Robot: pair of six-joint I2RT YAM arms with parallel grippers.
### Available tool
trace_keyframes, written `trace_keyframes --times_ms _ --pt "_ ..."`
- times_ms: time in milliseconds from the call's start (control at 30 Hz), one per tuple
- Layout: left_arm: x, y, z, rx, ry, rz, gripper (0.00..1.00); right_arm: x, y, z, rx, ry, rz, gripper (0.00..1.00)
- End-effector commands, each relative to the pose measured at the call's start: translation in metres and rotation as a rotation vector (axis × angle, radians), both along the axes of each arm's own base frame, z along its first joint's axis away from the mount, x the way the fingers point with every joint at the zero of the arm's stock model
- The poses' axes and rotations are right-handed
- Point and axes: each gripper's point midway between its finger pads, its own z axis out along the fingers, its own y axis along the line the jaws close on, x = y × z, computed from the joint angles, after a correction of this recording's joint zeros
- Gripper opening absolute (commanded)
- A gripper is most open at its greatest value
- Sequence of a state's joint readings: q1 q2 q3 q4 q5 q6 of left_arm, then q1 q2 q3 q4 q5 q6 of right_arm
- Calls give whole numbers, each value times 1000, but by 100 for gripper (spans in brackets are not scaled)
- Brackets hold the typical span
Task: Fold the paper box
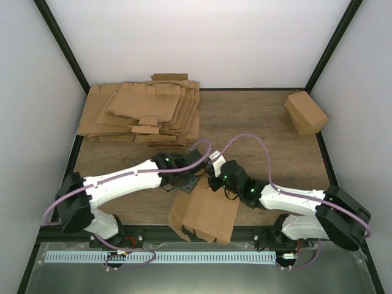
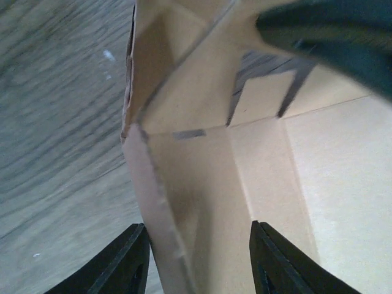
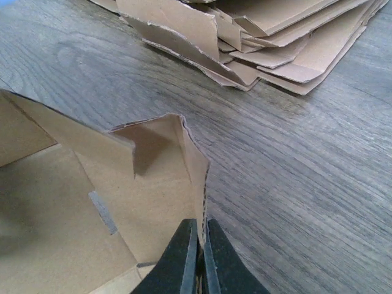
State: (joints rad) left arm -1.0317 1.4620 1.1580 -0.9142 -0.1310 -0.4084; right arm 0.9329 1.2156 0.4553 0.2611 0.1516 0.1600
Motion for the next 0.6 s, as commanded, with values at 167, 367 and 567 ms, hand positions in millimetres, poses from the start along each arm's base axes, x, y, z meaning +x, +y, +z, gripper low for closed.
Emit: trace_keyframes --times_ms 167,367,567 --pt "13 23 5 377 -239 58 50 5 6 13 36 -3 -21 2" --pt "14 21 18 398 -285 67 51 5 4 10 28 0 -30 2" --pt "10 18 30 377 -290 65 54 5 5 8 27 3 -27 2"
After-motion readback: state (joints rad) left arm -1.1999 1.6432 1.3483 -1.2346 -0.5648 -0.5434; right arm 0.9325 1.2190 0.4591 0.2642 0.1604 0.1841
